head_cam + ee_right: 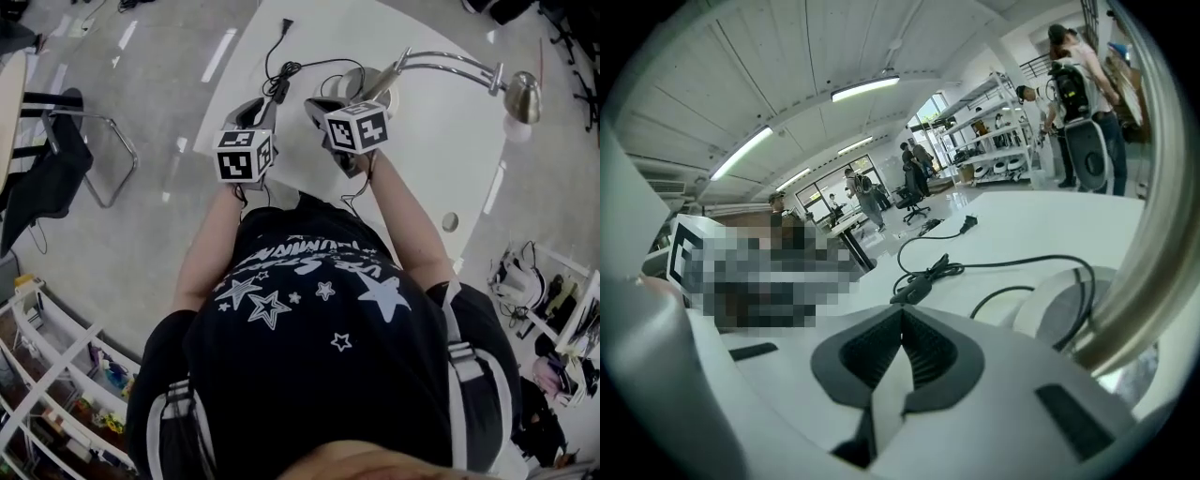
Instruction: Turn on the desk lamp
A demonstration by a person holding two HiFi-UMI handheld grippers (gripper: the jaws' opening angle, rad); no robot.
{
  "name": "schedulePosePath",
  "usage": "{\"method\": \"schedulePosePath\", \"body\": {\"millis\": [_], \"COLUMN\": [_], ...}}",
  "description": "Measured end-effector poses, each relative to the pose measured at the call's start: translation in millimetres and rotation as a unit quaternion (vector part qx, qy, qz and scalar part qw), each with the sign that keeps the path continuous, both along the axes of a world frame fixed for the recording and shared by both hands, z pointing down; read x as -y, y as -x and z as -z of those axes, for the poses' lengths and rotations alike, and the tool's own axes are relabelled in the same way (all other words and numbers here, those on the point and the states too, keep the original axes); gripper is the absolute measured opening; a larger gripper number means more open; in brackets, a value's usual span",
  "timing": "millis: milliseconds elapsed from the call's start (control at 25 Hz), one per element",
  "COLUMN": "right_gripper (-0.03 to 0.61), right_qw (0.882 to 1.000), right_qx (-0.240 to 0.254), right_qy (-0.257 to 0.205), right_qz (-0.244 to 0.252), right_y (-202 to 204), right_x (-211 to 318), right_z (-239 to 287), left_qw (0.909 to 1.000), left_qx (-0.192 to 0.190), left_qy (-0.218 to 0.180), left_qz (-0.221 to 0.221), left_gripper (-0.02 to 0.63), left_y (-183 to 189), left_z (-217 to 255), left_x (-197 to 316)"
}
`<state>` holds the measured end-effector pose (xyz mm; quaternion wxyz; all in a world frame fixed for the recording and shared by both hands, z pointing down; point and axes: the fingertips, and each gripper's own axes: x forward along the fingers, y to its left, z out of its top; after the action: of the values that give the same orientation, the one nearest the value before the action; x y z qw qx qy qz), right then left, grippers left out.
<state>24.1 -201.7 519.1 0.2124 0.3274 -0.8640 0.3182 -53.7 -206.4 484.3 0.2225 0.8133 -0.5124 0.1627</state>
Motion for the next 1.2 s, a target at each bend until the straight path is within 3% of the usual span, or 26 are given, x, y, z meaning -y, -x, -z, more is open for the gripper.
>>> {"method": "schedulePosePath", "body": {"millis": [320, 760, 880, 1200], "right_gripper": [0.005, 0.005, 0.005, 0.005], "right_qw": [1.000, 0.998, 0.997, 0.995], "right_qx": [-0.010, 0.013, 0.017, 0.021], "right_qy": [-0.005, -0.032, -0.044, -0.068], "right_qz": [-0.012, -0.056, -0.066, -0.072], "right_y": [-4, -2, 1, 11], "right_x": [-20, -55, -70, -128], "right_z": [7, 40, 53, 75], "left_qw": [0.9998, 0.9979, 0.9976, 0.9961], "left_qx": [-0.016, -0.049, -0.048, -0.051], "left_qy": [-0.001, -0.038, -0.045, -0.059], "left_qz": [-0.009, -0.018, -0.020, -0.039], "left_gripper": [0.063, 0.060, 0.022, 0.009], "left_y": [13, 41, 50, 56], "left_z": [4, 34, 38, 49], "left_x": [-27, -79, -96, -139]}}
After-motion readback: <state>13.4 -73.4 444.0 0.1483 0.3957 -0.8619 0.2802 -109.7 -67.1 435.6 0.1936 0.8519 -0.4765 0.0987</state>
